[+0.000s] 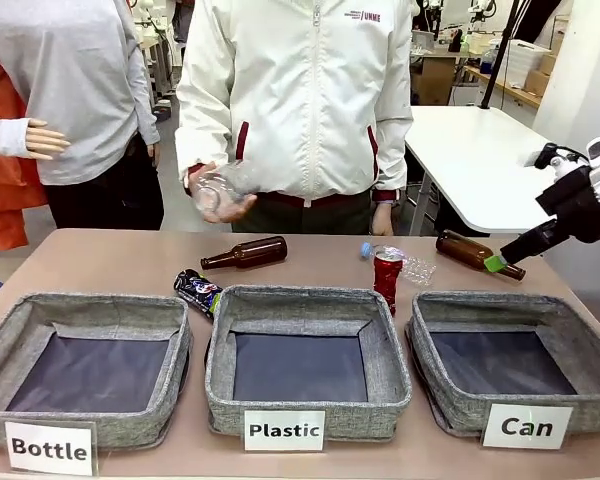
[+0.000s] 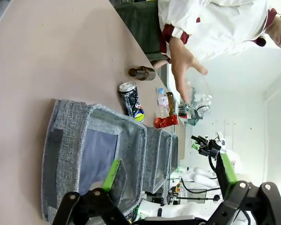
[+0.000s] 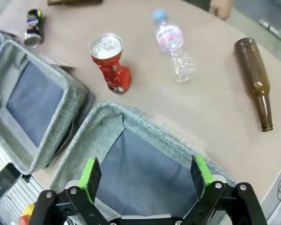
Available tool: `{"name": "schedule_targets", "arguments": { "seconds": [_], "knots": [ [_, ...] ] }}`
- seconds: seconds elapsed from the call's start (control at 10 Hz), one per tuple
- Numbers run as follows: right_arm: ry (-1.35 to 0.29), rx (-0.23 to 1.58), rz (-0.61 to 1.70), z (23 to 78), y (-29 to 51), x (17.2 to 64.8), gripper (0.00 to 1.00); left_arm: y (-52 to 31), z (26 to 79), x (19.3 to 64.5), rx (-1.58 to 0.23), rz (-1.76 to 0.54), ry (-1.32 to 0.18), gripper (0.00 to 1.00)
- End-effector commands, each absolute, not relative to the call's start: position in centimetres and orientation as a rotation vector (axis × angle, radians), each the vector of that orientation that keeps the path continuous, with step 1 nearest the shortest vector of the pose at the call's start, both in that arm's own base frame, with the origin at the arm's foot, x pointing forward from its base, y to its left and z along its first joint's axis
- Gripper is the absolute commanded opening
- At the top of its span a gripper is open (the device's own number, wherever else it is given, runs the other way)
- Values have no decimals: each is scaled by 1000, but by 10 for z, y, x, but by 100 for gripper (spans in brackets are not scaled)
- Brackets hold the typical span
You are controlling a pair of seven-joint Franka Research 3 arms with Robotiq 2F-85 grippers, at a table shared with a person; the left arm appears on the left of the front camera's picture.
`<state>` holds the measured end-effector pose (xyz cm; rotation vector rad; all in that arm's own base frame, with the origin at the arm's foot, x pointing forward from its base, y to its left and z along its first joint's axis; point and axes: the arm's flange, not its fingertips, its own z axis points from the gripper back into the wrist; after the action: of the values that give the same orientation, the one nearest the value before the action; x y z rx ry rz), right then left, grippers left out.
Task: Sort the can waste into the basket.
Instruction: Pick up the can waste from the table and place it in the right Fabric basket.
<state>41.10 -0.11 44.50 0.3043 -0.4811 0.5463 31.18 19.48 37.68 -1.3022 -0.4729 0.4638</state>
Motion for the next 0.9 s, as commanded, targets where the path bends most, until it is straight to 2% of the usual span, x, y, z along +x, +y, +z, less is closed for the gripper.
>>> {"name": "schedule_targets", "arguments": {
  "seconds": [0.0,0.1,0.2,0.4,0.6,0.8],
  "knots": [
    [-480,306,543,445,-3,411,100,196,377,310,-1311,440,-488,100],
    [-507,296,509,438,-15,406,100,196,377,310,-1311,440,-488,100],
    [-552,299,645,432,-11,423,100,196,377,310,-1311,440,-488,100],
    [-650,472,936,427,23,482,100,196,377,310,-1311,440,-488,100],
    [-583,526,1028,421,45,518,100,196,377,310,-1311,440,-488,100],
    [-505,547,1120,407,40,521,100,196,377,310,-1311,440,-488,100]
  ]
}}
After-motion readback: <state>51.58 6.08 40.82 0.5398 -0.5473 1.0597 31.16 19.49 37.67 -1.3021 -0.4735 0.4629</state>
